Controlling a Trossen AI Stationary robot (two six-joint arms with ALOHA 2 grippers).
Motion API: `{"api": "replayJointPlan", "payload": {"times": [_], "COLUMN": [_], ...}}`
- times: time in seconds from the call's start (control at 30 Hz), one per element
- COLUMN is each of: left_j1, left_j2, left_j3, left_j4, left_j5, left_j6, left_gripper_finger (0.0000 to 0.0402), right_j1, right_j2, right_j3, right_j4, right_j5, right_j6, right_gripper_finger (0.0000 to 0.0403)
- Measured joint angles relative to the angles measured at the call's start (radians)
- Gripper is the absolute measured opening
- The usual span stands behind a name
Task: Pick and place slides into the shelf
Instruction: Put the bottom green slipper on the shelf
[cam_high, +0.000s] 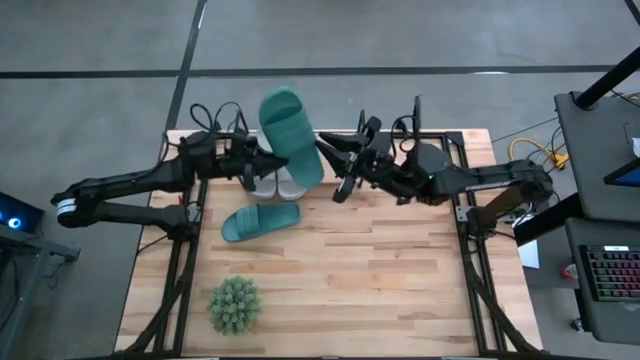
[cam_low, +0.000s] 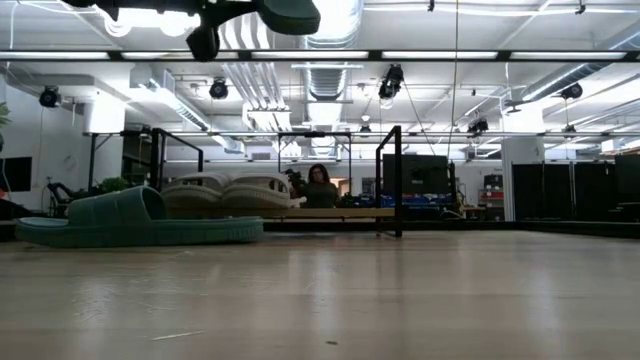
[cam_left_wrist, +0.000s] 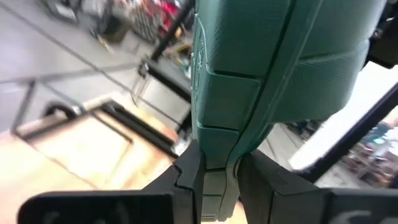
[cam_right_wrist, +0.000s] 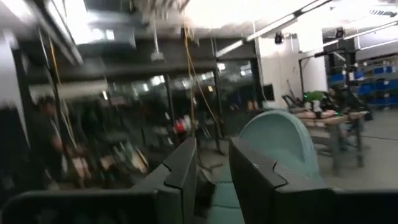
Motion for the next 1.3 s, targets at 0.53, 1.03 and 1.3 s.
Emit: {"api": "replayJointPlan", "payload": {"times": [0.53, 1.03, 1.3], "left_j1": [0.000, 0.000, -0.002], "left_j2": [0.058, 0.080, 0.082], "left_j3": [-0.004, -0.004, -0.003], "left_j4": [-0.009, -0.005, -0.002], "left_j5": [0.082, 0.104, 0.125], "left_j6": [-0.154, -0.283, -0.287], "left_gripper_finger": [0.0052, 0.0051, 0.0051], "right_j1": [0.076, 0.133, 0.127], "right_j2": [-0.036, 0.041, 0.120], "right_j3": [0.000, 0.000, 0.000], "right_j4": [-0.414, -0.416, -0.342], "right_j5": [0.120, 0.397, 0.438], "right_j6": [-0.502, -0.884, -1.010], "right_gripper_finger": [0.0101, 0.0204, 0.0203]}}
